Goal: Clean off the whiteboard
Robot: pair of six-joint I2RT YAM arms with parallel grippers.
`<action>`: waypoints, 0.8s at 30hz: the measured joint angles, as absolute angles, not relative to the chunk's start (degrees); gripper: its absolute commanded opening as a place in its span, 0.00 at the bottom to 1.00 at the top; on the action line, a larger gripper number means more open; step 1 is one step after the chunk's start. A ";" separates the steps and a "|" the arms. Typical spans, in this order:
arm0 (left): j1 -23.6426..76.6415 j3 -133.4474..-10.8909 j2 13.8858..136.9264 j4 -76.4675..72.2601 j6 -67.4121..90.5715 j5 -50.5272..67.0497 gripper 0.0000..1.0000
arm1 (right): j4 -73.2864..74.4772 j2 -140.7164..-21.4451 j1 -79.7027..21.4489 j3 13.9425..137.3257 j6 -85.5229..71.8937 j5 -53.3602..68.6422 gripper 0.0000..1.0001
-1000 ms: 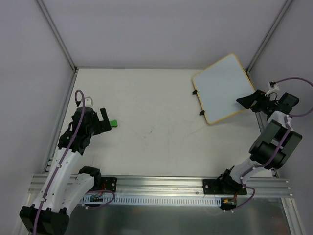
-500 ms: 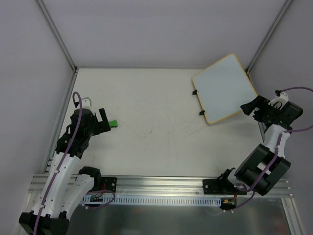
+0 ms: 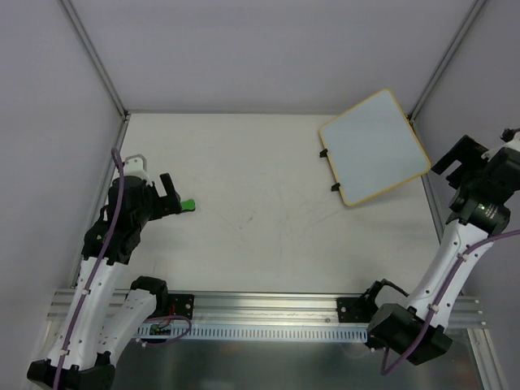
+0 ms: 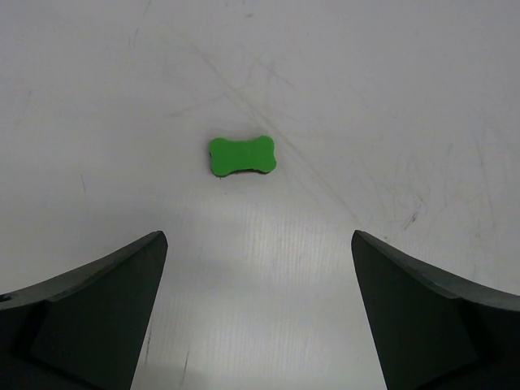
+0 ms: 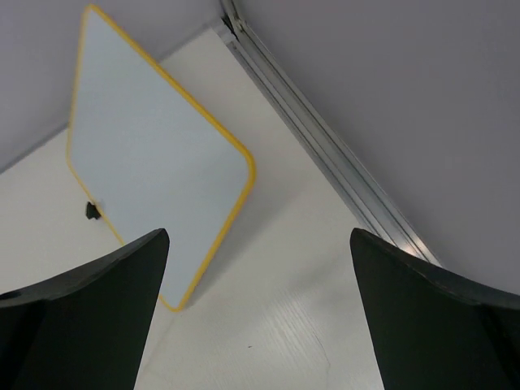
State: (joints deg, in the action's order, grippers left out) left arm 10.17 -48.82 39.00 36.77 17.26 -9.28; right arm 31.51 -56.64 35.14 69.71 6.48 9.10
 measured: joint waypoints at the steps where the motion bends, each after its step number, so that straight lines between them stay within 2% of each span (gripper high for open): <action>1: 10.17 -50.46 39.20 37.34 17.19 -9.30 0.99 | 32.75 -56.60 34.00 72.58 6.44 8.56 0.99; 6: 10.17 -62.94 39.97 38.96 16.64 -9.61 0.99 | 34.98 -55.57 25.96 86.94 6.85 5.28 0.99; 11: 10.17 -76.18 40.75 39.72 14.52 -11.20 0.99 | 35.68 -53.98 16.71 95.98 8.10 -1.80 0.99; 17: 11.03 -87.61 41.36 39.88 12.25 -12.80 0.99 | 35.20 -50.09 8.88 97.76 10.79 -6.26 0.99; 24: 14.76 -93.80 42.13 40.10 9.23 -16.56 0.99 | 35.00 -47.81 3.03 95.74 14.57 -8.60 0.99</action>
State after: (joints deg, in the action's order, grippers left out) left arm 14.76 -93.80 42.13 40.10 9.23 -16.56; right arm 35.00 -47.81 3.03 95.74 14.57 -8.60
